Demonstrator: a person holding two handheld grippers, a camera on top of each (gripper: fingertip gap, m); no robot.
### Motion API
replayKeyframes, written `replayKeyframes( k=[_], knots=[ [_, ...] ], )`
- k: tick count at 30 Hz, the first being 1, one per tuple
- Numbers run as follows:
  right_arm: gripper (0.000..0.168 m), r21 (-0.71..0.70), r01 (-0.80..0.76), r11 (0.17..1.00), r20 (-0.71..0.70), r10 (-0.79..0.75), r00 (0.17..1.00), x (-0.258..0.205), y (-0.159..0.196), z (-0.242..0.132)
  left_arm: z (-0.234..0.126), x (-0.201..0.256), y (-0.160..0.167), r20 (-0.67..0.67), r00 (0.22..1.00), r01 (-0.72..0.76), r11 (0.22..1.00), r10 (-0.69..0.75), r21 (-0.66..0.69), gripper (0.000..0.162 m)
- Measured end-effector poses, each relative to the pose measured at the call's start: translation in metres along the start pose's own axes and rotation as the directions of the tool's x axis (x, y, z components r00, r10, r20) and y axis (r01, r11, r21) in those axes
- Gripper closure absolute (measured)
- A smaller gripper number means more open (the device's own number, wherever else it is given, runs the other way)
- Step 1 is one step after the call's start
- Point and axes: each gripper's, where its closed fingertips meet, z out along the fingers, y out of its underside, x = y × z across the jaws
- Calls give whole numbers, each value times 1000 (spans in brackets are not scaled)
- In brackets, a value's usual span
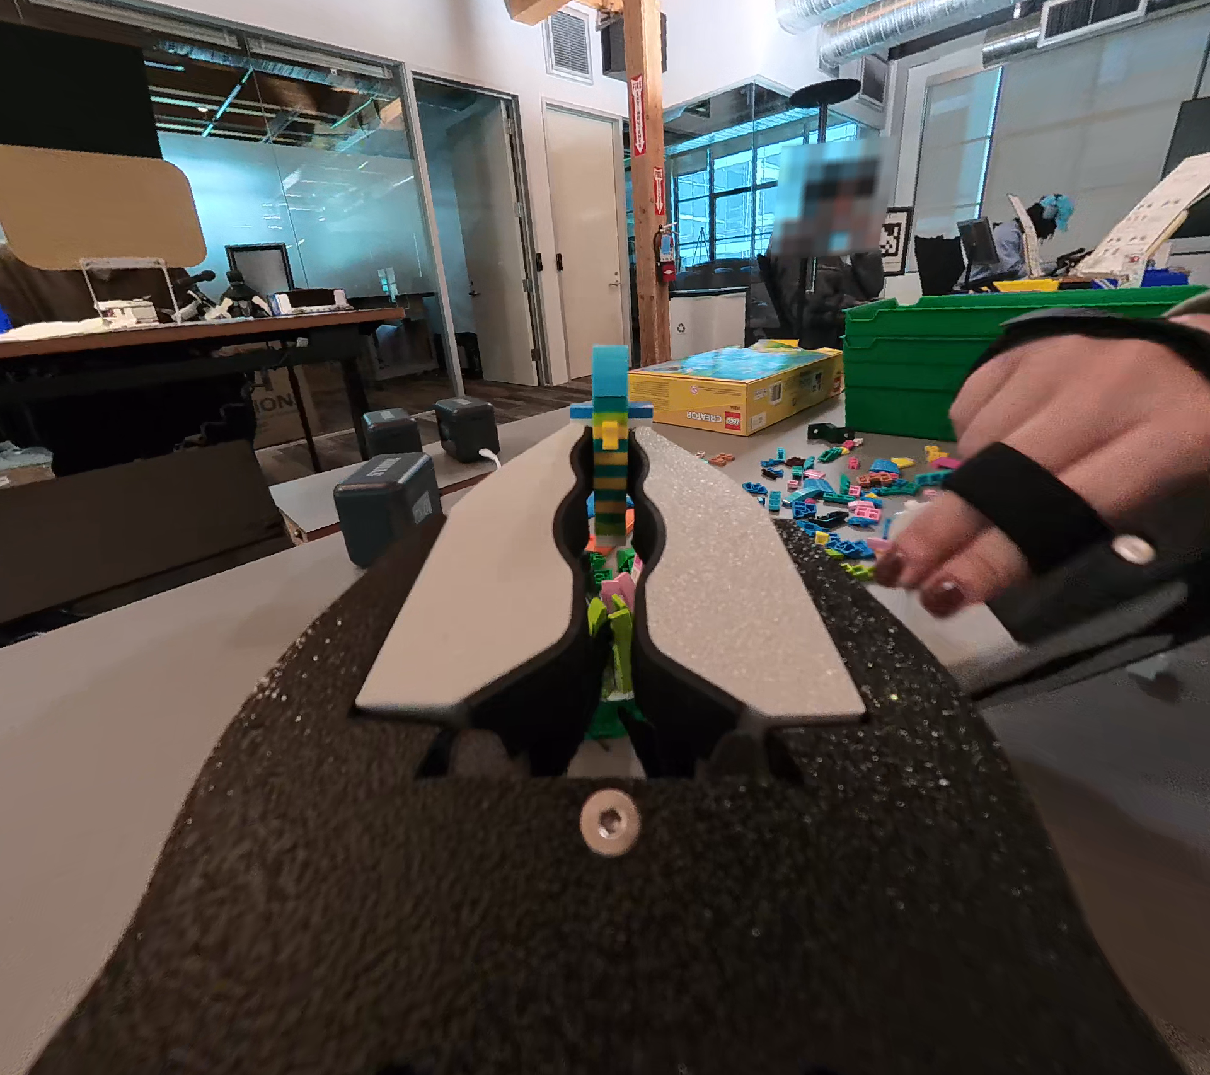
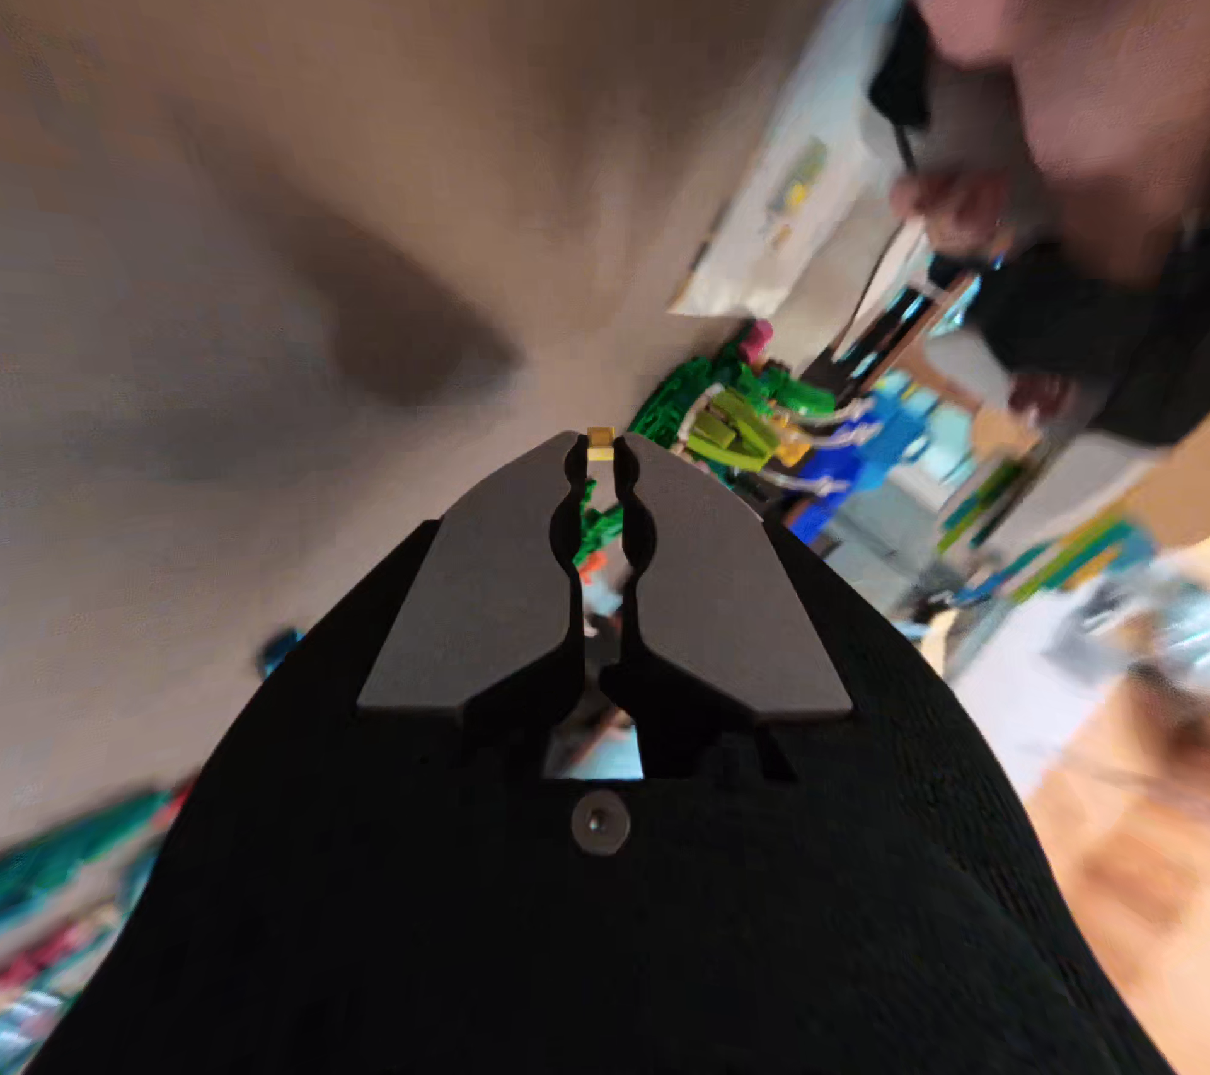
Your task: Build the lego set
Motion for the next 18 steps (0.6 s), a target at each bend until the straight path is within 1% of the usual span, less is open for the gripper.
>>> replayKeyframes(
  k=[1, 3, 5, 8, 12, 18],
  knots=[
    [162, -2, 110, 994, 10, -110, 994, -3, -3, -1, 0, -1, 0, 3, 1000, 2, 1000, -2, -3, 154],
    [162, 4, 265, 964, 40, -265, 963, -9, -6, -2, 0, -1, -1, 4, 1000, -7, 1000, 7, 0, 154],
    [162, 28, 379, 925, 55, -380, 923, -13, -10, -3, -1, 0, -2, 2, 1000, -23, 1000, 23, 3, 154],
    [162, 71, 503, 861, 25, -506, 862, -14, -18, -3, -1, 3, -4, -8, 999, -47, 999, 47, 4, 154],
    [162, 106, 569, 815, 14, -574, 819, -14, -22, -5, -1, 6, -5, -18, 998, -56, 998, 56, 7, 154],
    [162, 181, 598, 781, -36, -602, 798, -14, -35, -14, 0, 7, -5, -24, 999, -48, 999, 48, 9, 154]
  ],
)
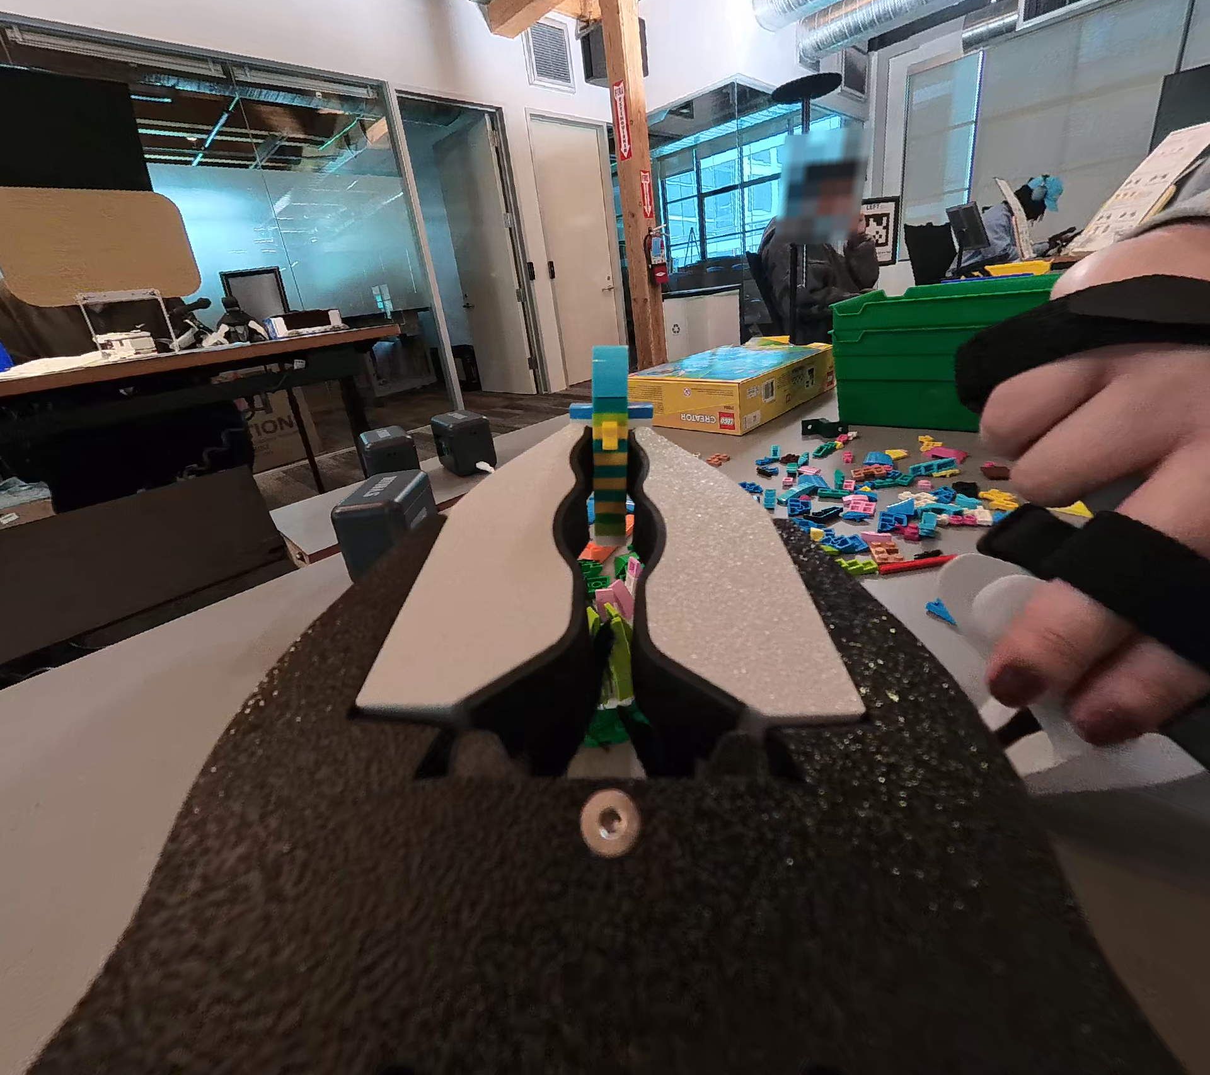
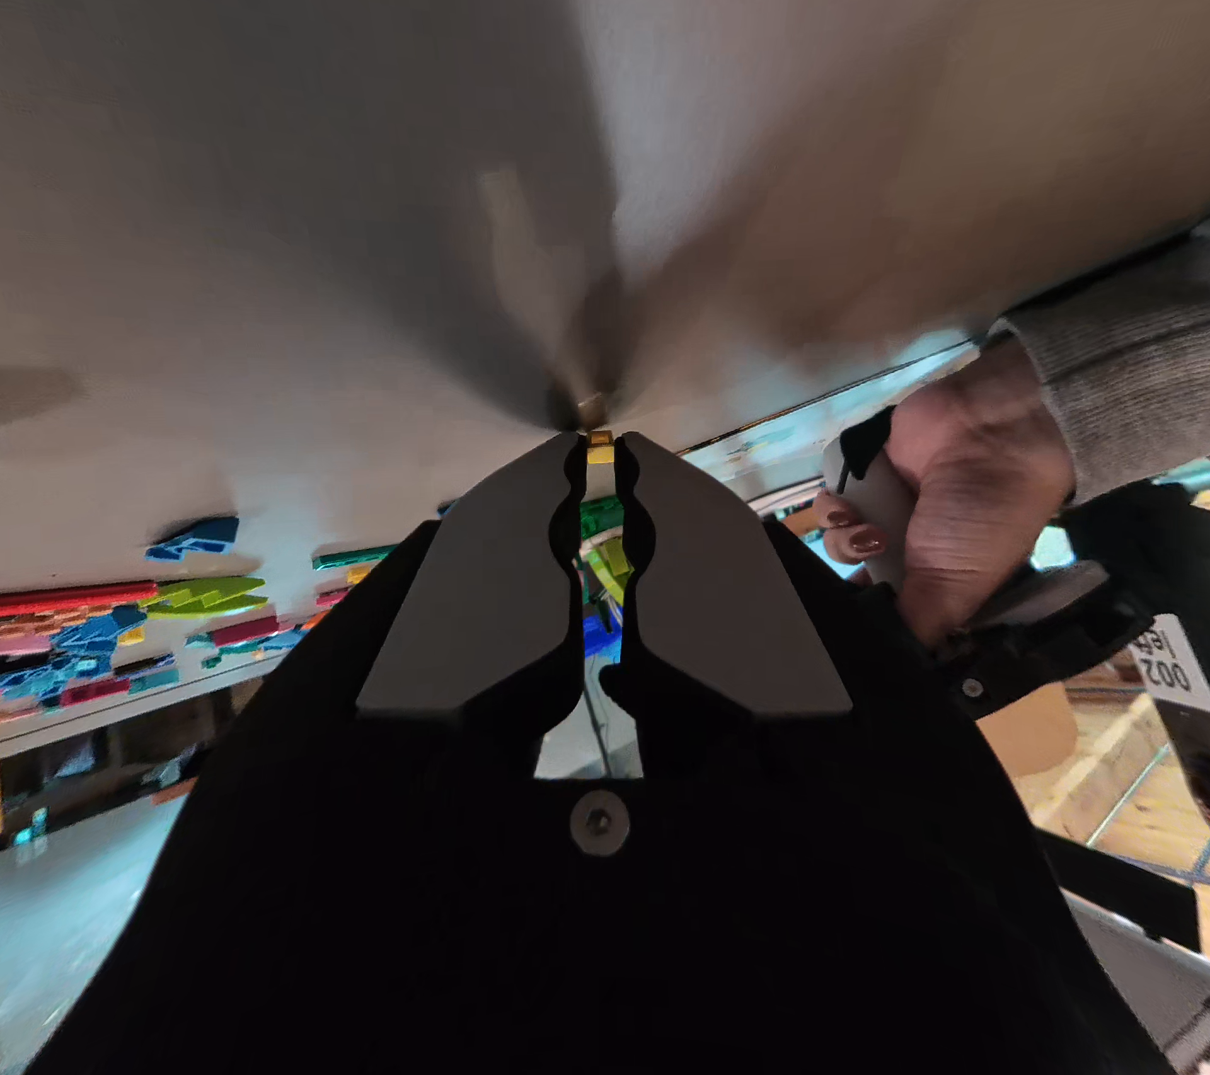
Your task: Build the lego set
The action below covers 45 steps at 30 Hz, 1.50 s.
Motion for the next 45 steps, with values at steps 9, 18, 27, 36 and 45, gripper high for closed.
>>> replayKeyframes(
  k=[9, 18, 27, 36, 45],
  knots=[
    [136, 33, -231, 972, 47, 230, 972, -1, 3, -18, 0, -1, 0, -1, 1000, 16, 1000, -16, 1, 154],
    [152, -124, -918, -376, 21, 924, -381, -26, 23, -28, -2, -7, 2, 20, 999, 48, 999, -48, 3, 154],
    [166, 0, -520, -854, 45, 519, -853, -4, 0, -30, -2, -9, 3, 23, 996, 87, 996, -87, 1, 154],
    [162, 89, -382, -920, -3, 383, -924, -3, 4, -22, -1, -6, 4, 8, 997, 75, 997, -75, -2, 154],
    [156, 13, -435, -900, -31, 435, -900, -3, -3, -6, 0, -5, 5, 0, 997, 78, 997, -78, -7, 154]
  ],
)
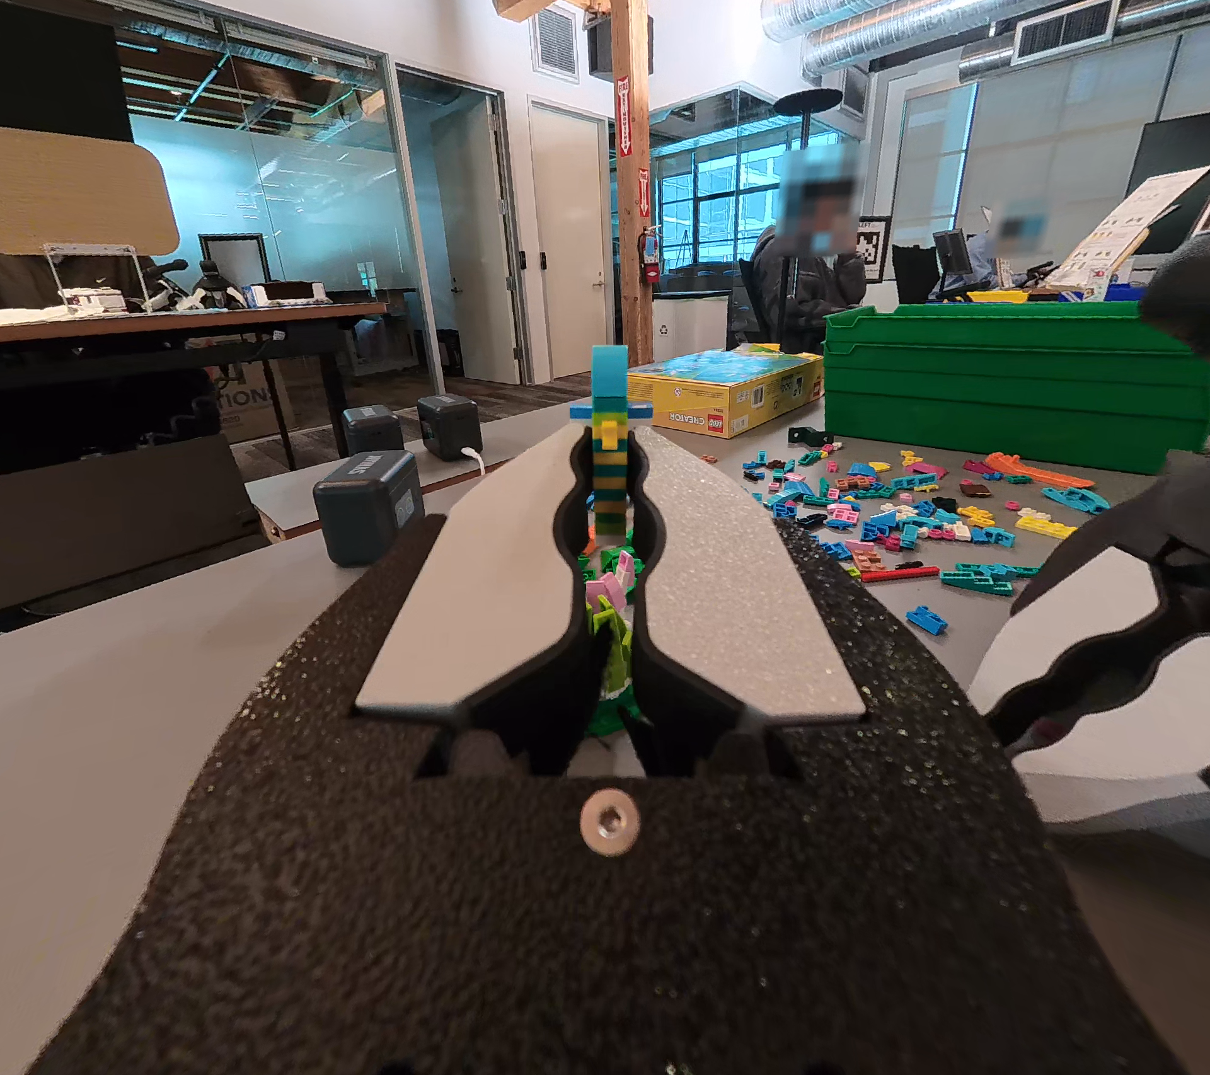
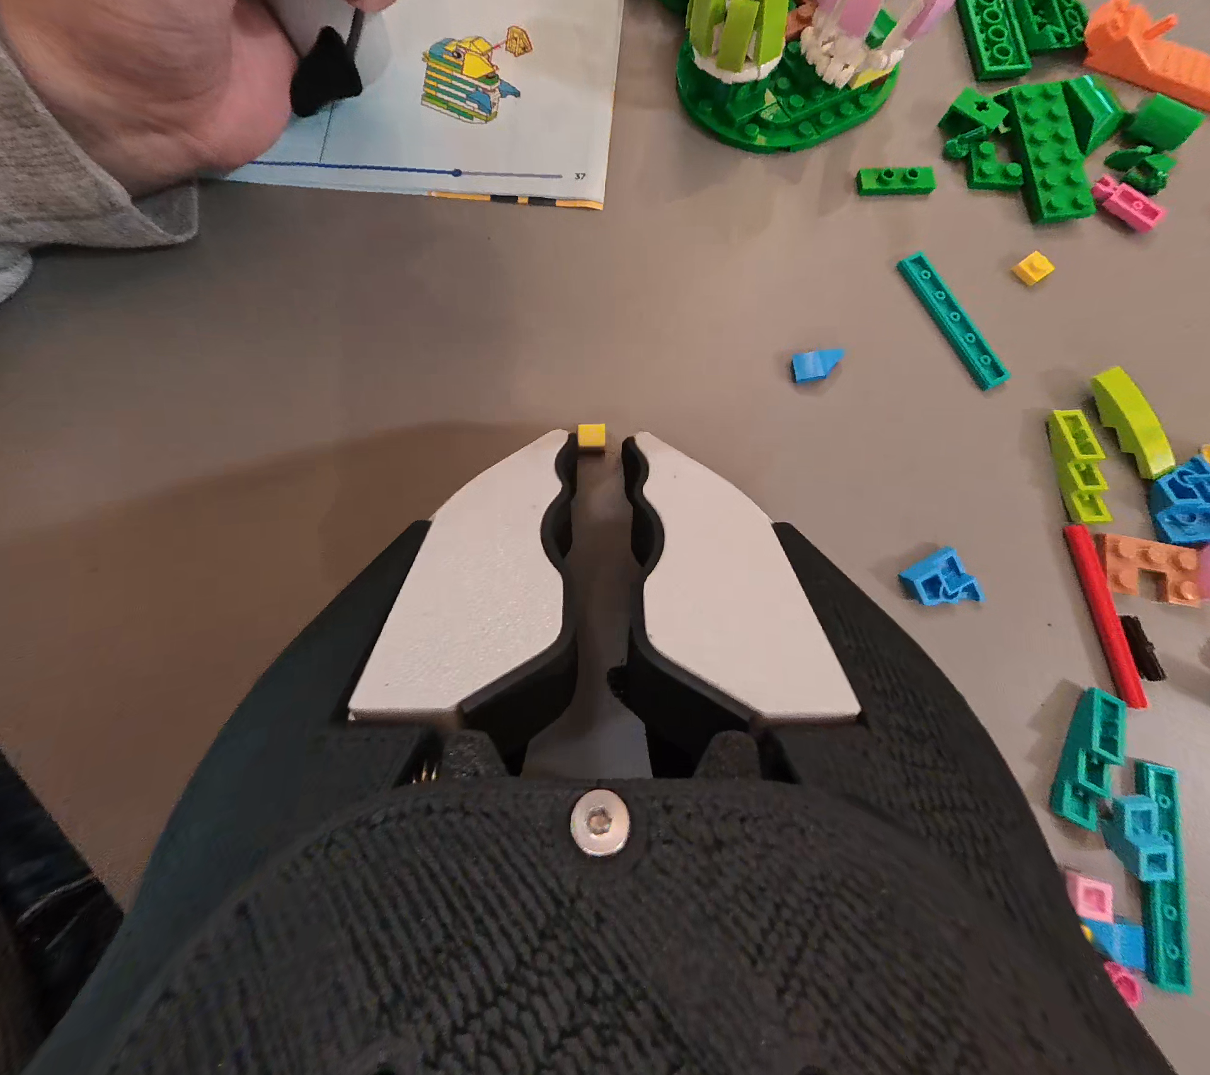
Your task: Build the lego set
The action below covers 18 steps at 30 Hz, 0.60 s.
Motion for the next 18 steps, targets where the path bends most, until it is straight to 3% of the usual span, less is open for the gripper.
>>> replayKeyframes(
  k=[13, 18],
  knots=[
    [162, -7, 38, 999, 12, -38, 999, 1, -2, 2, 1, 2, 2, -15, 1000, 2, 1000, -2, -11, 154],
    [162, 64, 77, 995, -42, -75, 996, 12, -13, 1, 2, 2, 4, -19, 1000, 20, 1000, -20, -16, 154]
  ],
)
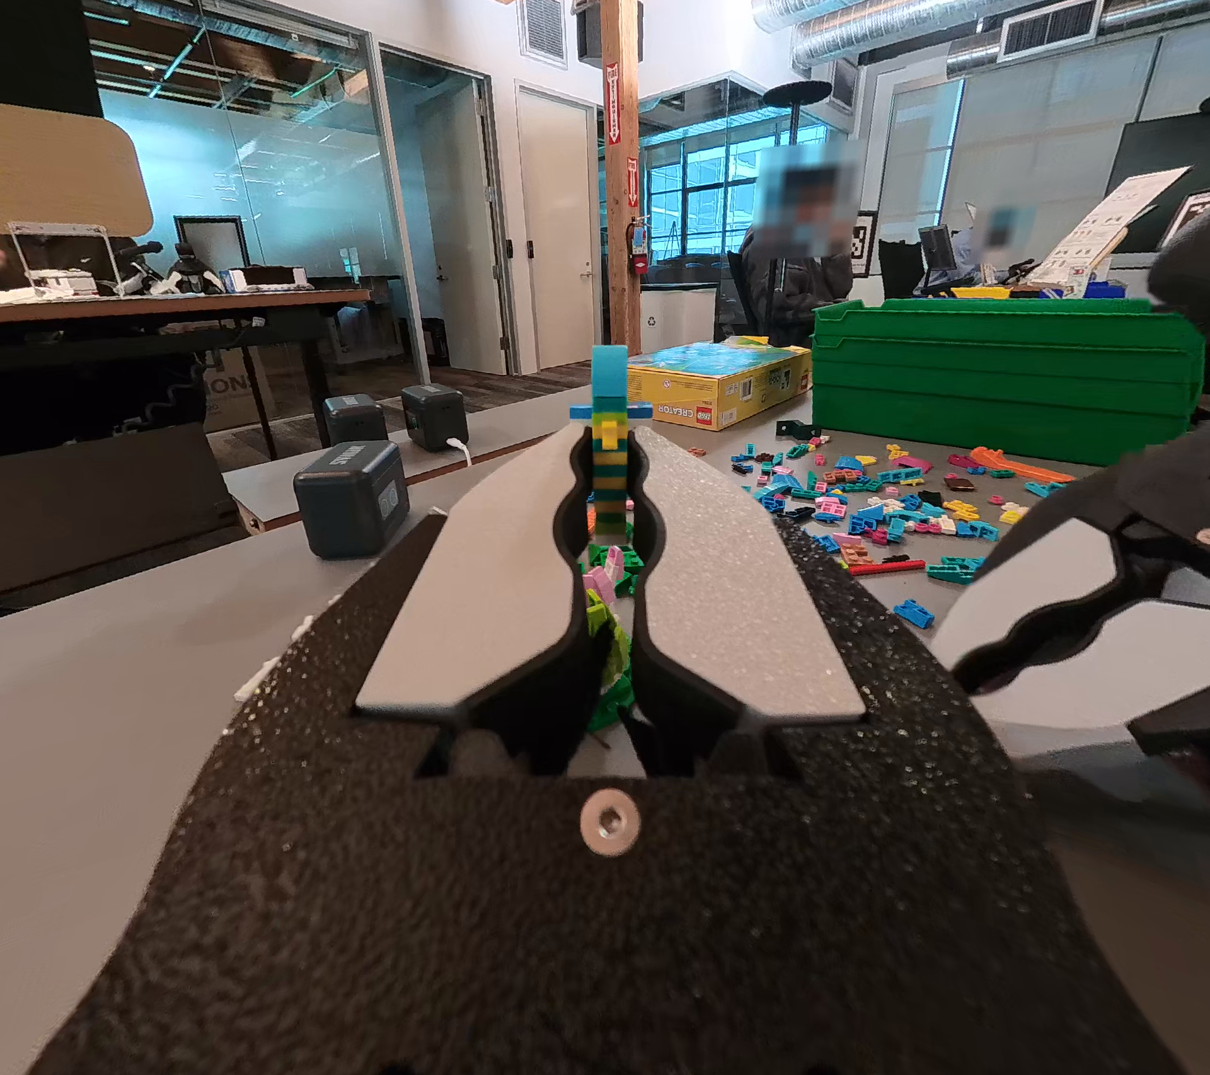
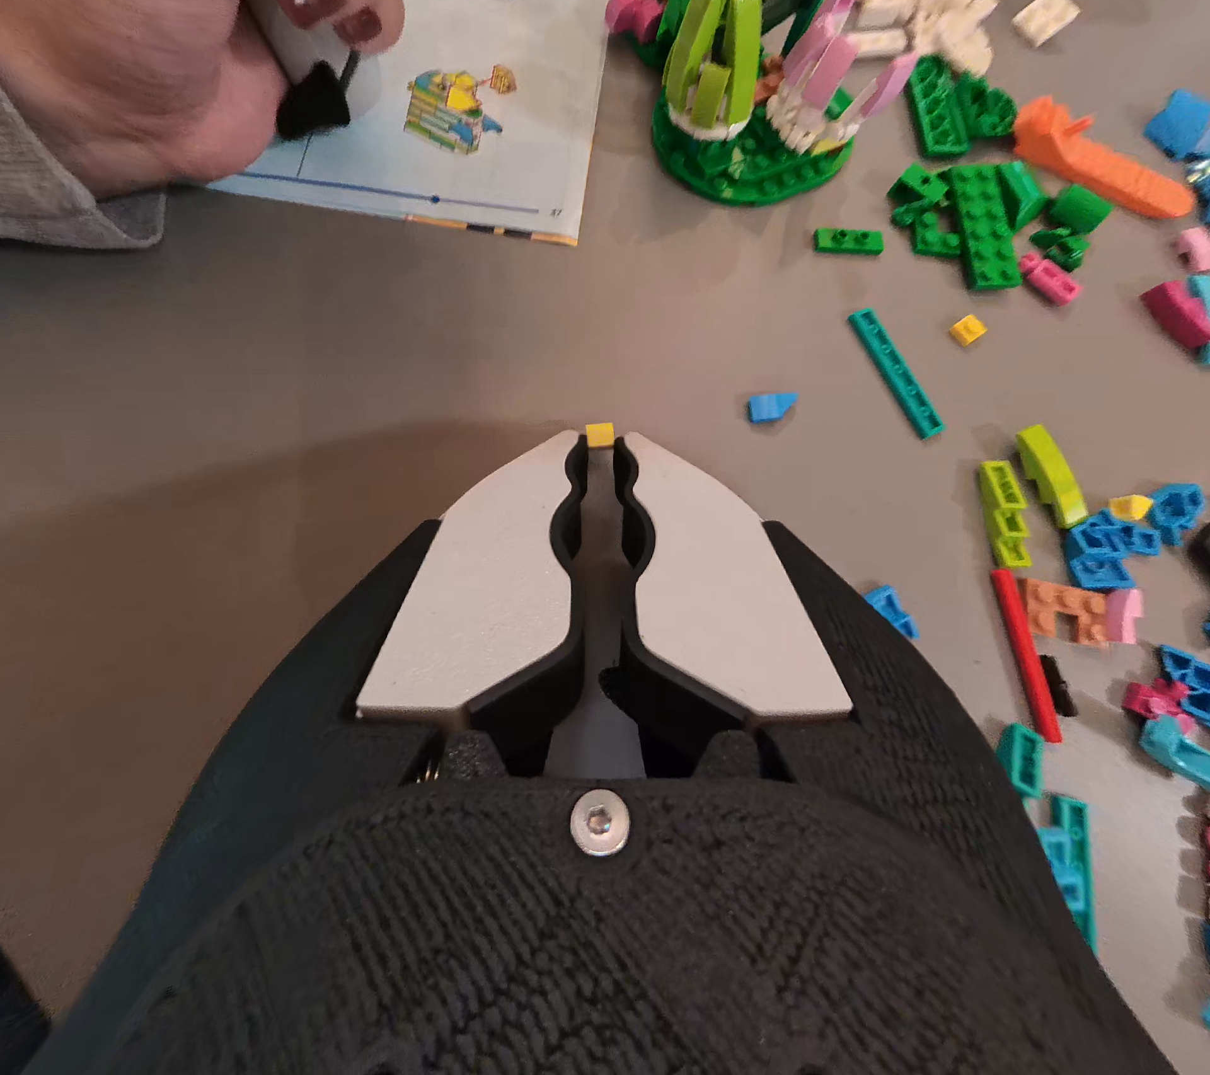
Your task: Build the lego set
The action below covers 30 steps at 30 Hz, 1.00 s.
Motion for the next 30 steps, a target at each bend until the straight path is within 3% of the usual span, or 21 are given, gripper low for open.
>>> replayKeyframes(
  k=[8, 18, 30],
  knots=[
    [162, 293, 168, 941, -188, -116, 975, 29, -51, -5, 0, -1, 2, -2, 1000, 17, 1000, -18, -9, 154],
    [162, 520, 324, 791, -333, -161, 929, 51, -111, -13, 1, 5, 2, -38, 999, 25, 1000, -26, -13, 154],
    [162, 581, 404, 707, -416, -168, 894, 49, -104, -26, 1, 11, 3, -39, 999, -25, 1000, 25, -9, 154]
  ],
)
